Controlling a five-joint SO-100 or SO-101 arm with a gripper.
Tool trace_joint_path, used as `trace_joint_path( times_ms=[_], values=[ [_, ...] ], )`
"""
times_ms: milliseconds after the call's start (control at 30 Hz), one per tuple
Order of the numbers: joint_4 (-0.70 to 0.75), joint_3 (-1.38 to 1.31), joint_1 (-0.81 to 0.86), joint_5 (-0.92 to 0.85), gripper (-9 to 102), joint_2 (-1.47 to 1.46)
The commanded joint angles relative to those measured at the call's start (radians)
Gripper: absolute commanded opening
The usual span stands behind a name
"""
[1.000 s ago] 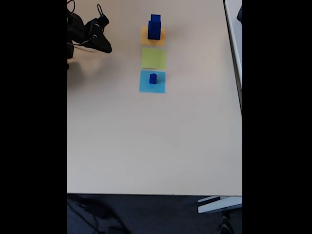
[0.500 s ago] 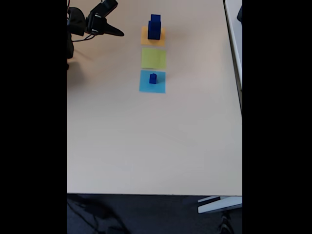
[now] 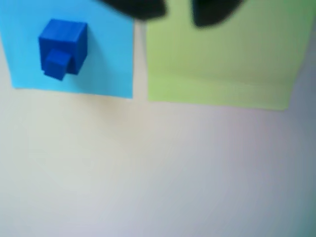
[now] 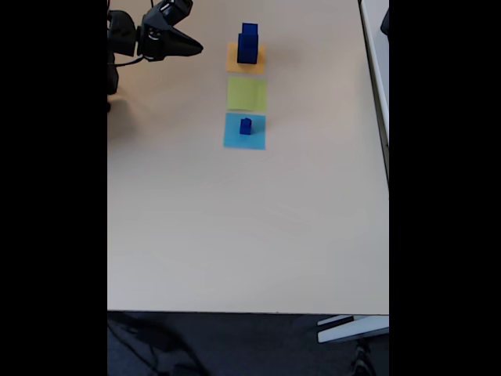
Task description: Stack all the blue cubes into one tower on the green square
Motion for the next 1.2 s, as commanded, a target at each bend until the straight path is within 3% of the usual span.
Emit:
trace_joint_path(
  times_ms=[0, 200, 600, 900, 1167],
  values=[
    [-0.049, -0.031, 0.008, 0.095, 0, 0.012],
    [-0.135, -0.199, 0.041, 0.106, 0, -0.290],
    [-0.123, -0.560, 0.077, 0.064, 0, -0.853],
    [0.112, -0.782, 0.091, 0.018, 0, -1.091],
    [0.164, -0.911, 0.147, -0.023, 0, -1.261]
  ],
)
